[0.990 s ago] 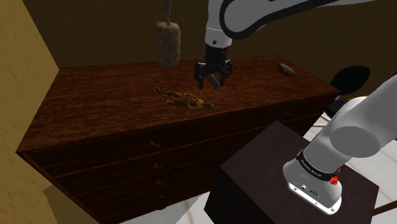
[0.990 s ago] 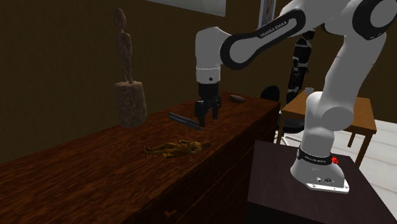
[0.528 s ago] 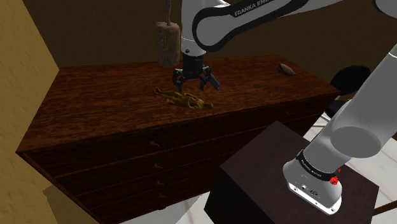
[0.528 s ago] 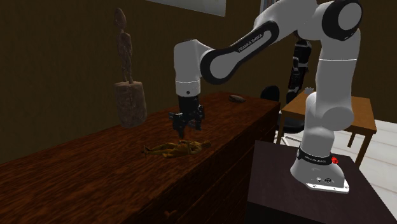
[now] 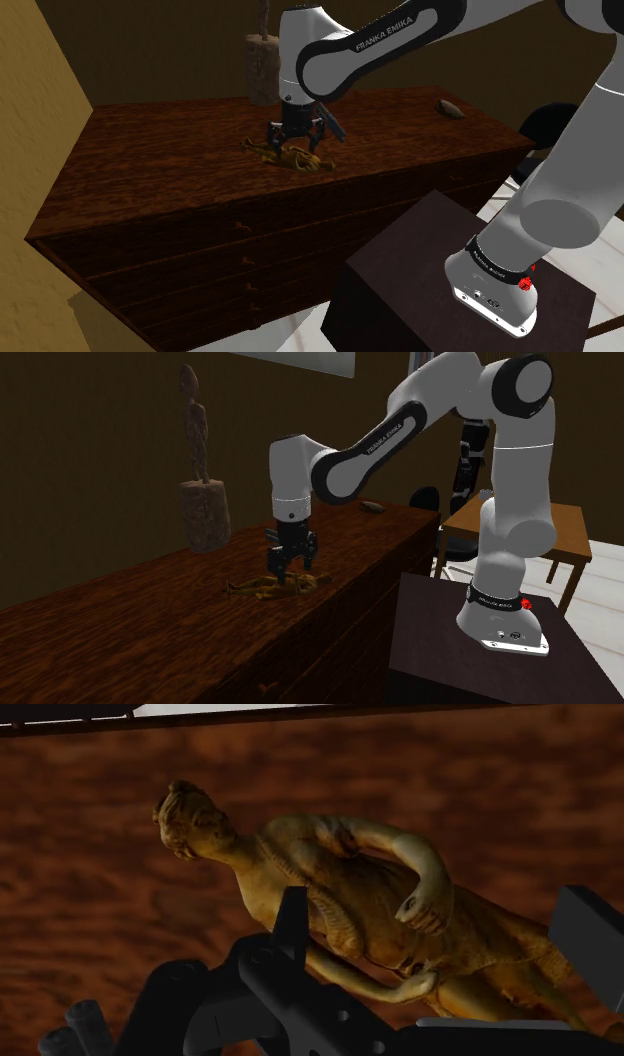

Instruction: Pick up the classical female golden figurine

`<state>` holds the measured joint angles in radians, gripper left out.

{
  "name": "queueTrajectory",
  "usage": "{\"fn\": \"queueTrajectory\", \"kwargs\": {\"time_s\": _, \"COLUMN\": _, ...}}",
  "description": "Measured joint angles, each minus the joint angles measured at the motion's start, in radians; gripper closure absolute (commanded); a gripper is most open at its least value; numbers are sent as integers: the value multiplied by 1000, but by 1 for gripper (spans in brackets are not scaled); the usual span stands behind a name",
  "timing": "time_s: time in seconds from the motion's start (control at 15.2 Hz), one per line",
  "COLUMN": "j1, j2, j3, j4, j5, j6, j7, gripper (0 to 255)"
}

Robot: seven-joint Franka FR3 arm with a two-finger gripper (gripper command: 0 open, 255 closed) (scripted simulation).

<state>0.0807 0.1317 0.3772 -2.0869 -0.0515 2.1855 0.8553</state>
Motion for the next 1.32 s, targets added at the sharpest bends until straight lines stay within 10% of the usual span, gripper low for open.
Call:
{"fn": "queueTrajectory", "kwargs": {"time_s": 0.07, "j1": 0, "j2": 2, "j3": 0, "j4": -2, "j5": -1, "j6": 4, "j7": 1, "gripper": 255}}
{"fn": "queueTrajectory", "kwargs": {"time_s": 1.32, "j1": -4, "j2": -49, "j3": 2, "j4": 45, "j5": 23, "j6": -89, "j7": -16, "gripper": 255}}
